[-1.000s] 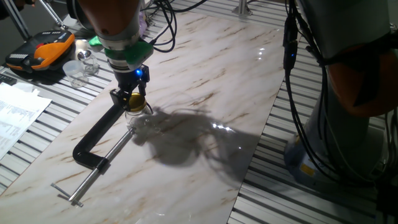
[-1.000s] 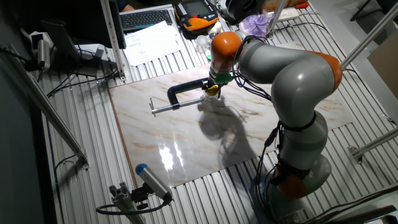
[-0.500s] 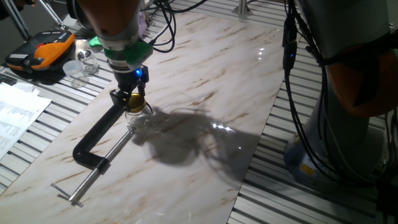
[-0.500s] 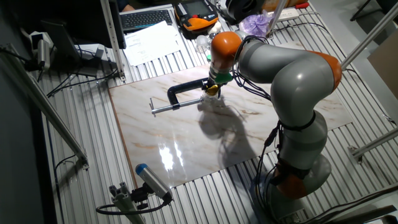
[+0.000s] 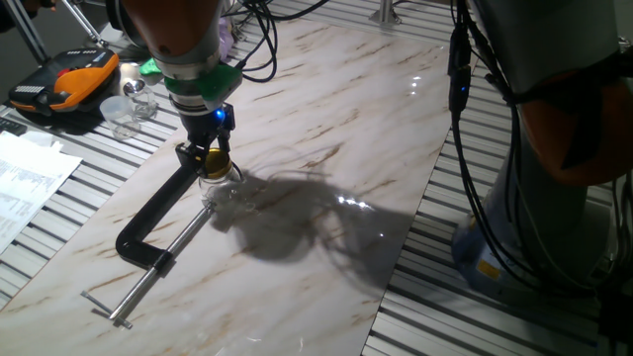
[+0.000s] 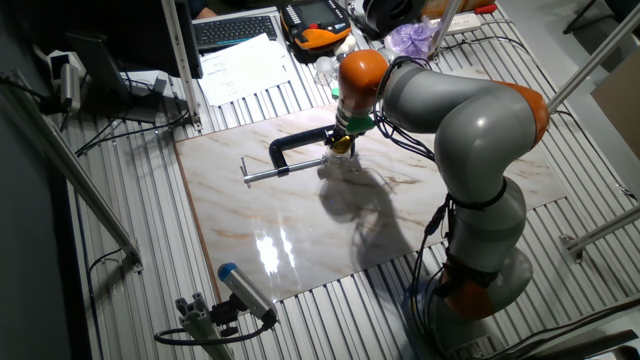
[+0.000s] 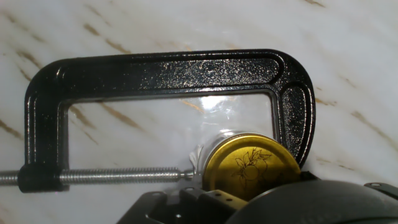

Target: Screw the lid onto the jar

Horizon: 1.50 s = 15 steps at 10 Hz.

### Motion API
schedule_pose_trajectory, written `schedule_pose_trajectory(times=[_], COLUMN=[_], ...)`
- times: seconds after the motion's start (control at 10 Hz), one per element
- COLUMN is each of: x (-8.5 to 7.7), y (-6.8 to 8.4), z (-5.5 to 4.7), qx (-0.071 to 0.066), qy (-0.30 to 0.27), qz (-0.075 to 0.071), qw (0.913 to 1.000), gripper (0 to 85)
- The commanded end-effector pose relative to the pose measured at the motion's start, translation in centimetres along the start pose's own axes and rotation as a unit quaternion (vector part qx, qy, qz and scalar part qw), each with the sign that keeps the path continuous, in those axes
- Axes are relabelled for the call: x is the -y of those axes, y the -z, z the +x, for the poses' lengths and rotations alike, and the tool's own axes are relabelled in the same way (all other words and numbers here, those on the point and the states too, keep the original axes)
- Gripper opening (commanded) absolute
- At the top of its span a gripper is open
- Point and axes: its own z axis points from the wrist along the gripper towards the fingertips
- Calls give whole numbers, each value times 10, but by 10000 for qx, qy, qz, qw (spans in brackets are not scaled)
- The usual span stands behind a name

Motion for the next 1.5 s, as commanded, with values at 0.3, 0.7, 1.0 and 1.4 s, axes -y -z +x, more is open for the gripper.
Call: schedule_pose_trajectory(times=[0.3,0.7,1.0,1.4], x=[0,-1,-1,0], y=[0,-1,-1,1], z=[0,-1,-1,-1], qx=[22,83,98,98], qy=[97,233,279,302], qz=[-8,-22,-34,-36], qw=[10000,9997,9996,9995], gripper=[0,0,0,0])
